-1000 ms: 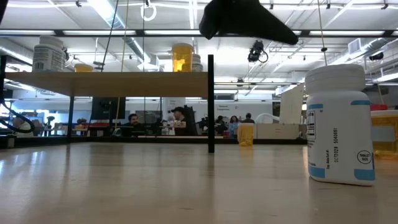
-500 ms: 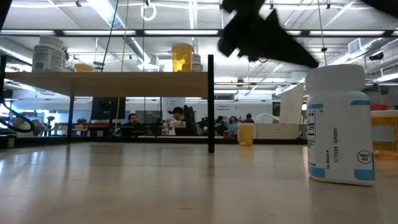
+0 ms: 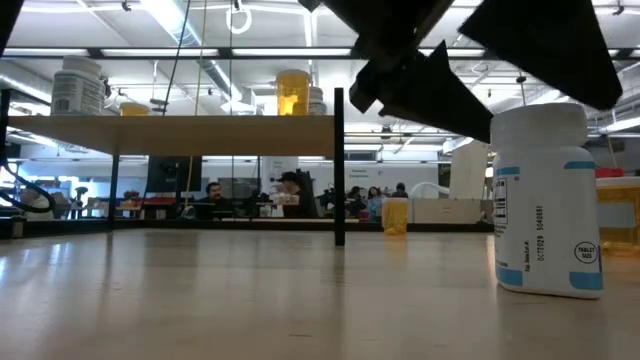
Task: Pick and place medicine bottles onto shelf by color
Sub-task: Put the white pill bottle on the shelf
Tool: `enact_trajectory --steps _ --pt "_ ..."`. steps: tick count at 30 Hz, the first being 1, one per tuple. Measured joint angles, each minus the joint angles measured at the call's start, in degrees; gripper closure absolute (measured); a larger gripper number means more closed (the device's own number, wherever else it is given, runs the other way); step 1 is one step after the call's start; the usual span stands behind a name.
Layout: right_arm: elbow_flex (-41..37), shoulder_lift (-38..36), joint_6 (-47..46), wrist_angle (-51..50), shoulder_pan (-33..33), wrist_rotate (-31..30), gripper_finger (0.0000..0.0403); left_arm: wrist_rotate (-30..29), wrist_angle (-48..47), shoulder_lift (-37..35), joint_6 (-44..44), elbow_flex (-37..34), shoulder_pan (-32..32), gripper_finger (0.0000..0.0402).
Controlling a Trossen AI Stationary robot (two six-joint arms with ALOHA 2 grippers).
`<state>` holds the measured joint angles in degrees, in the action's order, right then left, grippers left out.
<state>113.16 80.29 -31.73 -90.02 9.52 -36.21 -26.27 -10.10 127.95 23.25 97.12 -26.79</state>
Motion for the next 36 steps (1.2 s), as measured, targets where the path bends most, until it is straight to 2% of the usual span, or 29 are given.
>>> enact_trajectory --steps 4,20,36 --pt "0.00 0.00 0.01 0.00 0.00 0.00 0.0105 3.40 0.33 0.49 0.06 0.00 -0.01 0.0069" --pt "0.00 0.00 0.24 0.00 0.00 -0.13 0.0105 3.43 0.13 0.69 1.22 -0.02 -0.02 0.0097" --pt "0.00 0.00 0.24 0.00 0.00 -0.20 0.0105 2.33 0.95 0.69 4.64 -0.01 -0.02 0.0194"
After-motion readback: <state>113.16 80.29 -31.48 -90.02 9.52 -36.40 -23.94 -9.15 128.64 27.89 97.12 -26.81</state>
